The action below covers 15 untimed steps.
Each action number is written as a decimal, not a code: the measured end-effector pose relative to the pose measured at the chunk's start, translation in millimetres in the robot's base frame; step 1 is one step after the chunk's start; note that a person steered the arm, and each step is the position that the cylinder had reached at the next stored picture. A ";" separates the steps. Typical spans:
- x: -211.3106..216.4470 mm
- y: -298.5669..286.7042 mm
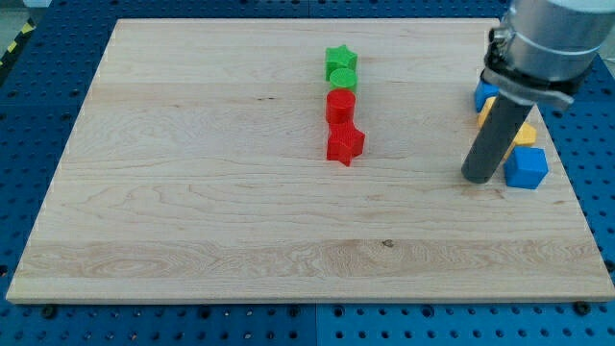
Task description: Move your arm to the yellow hexagon
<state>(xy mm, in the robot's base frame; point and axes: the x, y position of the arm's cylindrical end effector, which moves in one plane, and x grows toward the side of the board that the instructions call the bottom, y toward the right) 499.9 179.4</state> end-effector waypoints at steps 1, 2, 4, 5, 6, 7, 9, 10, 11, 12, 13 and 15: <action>45.1 -21.5; 61.2 -79.4; 42.9 -210.3; 42.9 -210.3; 42.9 -232.4; 42.9 -263.6; 44.1 -177.1; 55.4 -100.9; 68.7 -19.7; 73.6 55.1; 59.4 114.3; -38.9 138.8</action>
<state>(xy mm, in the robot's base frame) 461.0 318.2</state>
